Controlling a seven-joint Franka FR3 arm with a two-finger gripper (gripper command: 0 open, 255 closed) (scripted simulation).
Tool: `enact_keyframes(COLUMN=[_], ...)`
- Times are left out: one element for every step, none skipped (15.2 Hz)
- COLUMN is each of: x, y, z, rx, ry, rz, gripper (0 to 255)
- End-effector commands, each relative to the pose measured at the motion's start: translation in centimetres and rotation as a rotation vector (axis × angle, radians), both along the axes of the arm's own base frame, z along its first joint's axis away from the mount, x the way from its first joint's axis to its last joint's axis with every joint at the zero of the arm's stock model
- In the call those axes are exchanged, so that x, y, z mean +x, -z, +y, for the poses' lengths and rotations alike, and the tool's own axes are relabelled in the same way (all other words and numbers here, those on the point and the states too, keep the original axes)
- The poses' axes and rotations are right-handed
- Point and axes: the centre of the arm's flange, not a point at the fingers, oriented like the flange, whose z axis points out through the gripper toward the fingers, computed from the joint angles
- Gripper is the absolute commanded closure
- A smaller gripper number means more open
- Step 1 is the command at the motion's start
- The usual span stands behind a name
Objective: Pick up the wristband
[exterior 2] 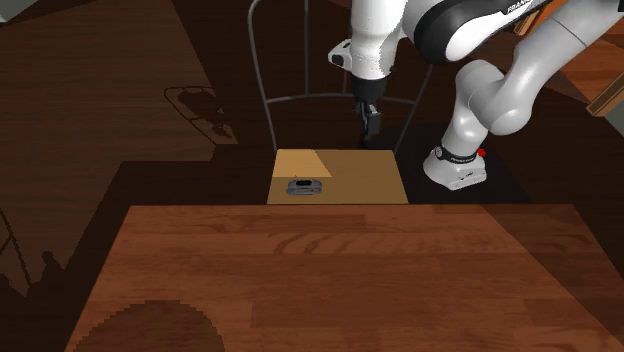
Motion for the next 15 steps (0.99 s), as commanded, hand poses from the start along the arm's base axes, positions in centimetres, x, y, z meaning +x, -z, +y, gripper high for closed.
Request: enact_keyframes(x=[1.7,2.7,3.6,4.6,5.5,6.5,7.4,8.4,9.4,10.4,11.3,12.3,13.3,14.3,15.3], y=[1.5,2.3,3.0,3.8,4.5,5.3,6.0,6.8,7.5,8.2,9.0,9.7,10.4,11.1,11.8], z=[0.9,1.3,1.7,2.0,2.4,2.8,3.1,3.5,3.8,4.2,4.5,4.9,5.2,5.5,5.8], rx=[0.002,0.002,0.003,0.003,0.004,0.004,0.005,0.005,0.006,0.007,0.007,0.008,0.008,0.009,0.009], ry=[0.011,0.016,0.021,0.026,0.032,0.037,0.042,0.047,0.052,0.057,0.063,0.068,0.073,0.078,0.083], rz=[-0.010,-0.014,-0.019,-0.023,-0.027,-0.031,-0.035,-0.039,-0.043,-0.047,-0.051,-0.055,-0.060,-0.064,-0.068], gripper=[0,0,0,0,0,0,0,0,0,0,0,0,0,0,0])
